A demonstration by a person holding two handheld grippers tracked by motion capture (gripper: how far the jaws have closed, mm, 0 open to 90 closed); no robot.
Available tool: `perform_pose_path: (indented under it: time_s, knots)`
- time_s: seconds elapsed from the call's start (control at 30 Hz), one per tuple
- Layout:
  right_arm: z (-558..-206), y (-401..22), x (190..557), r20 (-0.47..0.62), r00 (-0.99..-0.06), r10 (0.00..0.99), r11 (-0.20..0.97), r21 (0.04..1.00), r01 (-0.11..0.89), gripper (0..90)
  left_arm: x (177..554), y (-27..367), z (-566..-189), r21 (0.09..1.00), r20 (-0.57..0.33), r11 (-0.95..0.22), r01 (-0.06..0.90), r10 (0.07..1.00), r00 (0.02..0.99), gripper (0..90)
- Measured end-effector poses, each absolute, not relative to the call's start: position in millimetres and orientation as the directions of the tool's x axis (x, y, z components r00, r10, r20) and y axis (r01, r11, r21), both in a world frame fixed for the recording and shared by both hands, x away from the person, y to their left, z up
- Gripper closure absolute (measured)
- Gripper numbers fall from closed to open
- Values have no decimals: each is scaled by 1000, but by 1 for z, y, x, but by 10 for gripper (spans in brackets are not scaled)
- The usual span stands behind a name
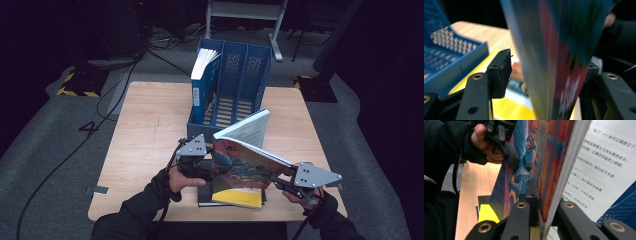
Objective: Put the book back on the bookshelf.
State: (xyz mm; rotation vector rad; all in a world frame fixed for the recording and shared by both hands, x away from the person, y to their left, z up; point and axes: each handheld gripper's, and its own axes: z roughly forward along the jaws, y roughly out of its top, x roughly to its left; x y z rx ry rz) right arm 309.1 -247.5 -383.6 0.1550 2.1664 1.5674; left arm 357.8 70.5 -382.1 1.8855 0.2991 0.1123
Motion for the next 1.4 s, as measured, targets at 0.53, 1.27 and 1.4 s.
perform_pose_path:
  time_s: [0.53, 1.27, 1.4]
  knots:
    - [-384, -251, 313, -294, -873, 389, 353, 923, -154, 798, 374, 67, -343, 966, -6, -249, 66, 235, 972, 496]
    - [-406, -272, 342, -181, -800, 572, 316, 949, 12, 416, 363, 61, -331, 951, 76, -309, -3, 226, 971, 705]
    - [-415, -263, 343, -178, -822, 541, 350, 936, 27, 426, 365, 60, -332, 953, 70, -304, 1, 224, 972, 695]
